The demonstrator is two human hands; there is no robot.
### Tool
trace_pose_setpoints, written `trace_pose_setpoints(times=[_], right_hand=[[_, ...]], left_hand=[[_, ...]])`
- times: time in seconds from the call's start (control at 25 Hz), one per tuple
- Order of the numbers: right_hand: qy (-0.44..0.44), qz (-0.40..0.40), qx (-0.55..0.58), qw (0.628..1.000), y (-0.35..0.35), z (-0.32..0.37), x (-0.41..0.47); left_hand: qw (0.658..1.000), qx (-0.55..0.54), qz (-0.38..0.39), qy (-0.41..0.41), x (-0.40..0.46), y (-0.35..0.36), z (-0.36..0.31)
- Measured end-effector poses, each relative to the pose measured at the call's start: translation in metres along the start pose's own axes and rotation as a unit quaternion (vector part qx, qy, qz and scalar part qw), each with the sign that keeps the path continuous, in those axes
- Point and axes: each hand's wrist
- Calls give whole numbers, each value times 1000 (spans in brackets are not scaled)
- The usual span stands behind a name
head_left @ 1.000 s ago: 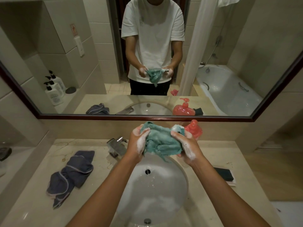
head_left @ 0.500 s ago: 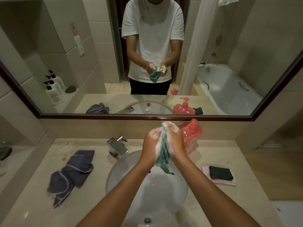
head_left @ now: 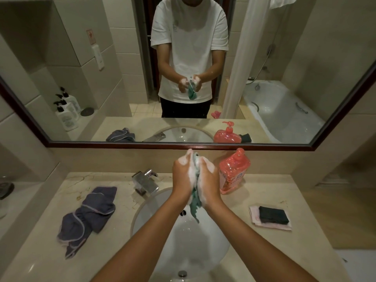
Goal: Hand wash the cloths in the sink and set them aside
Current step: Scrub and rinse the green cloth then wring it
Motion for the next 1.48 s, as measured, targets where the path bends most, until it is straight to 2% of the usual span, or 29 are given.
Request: trace_pose_setpoints(times=[0.12,0.2,0.32,0.48,0.6,0.68,0.8,0.92,1.12,1.24,1.36,1.44,1.48], right_hand=[[40,-83,32,995,-4,8,25],[37,-82,29,996,0,6,18],[29,-36,26,999,6,-7,-6],[77,-74,47,993,-2,2,24],[68,-35,42,996,-7,-1,27],[95,14,132,987,-14,-5,25],[103,101,222,964,-26,-9,22],[85,170,203,961,-33,-15,16],[81,178,126,973,-46,-22,15],[94,186,176,962,-48,-24,15],[112,157,158,968,-47,-23,17],[116,98,120,981,-45,-23,18],[119,60,135,982,-45,-23,19]], left_hand=[[999,23,30,-10,-14,10,5],[999,38,11,-17,-8,7,3],[1000,20,-15,-12,4,-1,1],[998,0,37,-55,-10,6,9],[984,-75,106,-122,-12,-3,6],[970,-127,139,-151,-6,-16,5],[959,-148,207,-126,2,-29,9],[945,-177,249,-115,7,-40,12],[925,-155,310,-156,8,-49,18],[903,-179,351,-173,6,-48,24],[909,-189,334,-159,7,-46,25],[920,-218,278,-167,7,-45,26],[926,-221,250,-177,7,-44,27]])
Point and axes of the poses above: each hand's wrist, its own x-axis towards the middle knuckle, its own y-axis out of the palm, z = x × y, and after that the axes turned 11 degrees about -y, right-handed
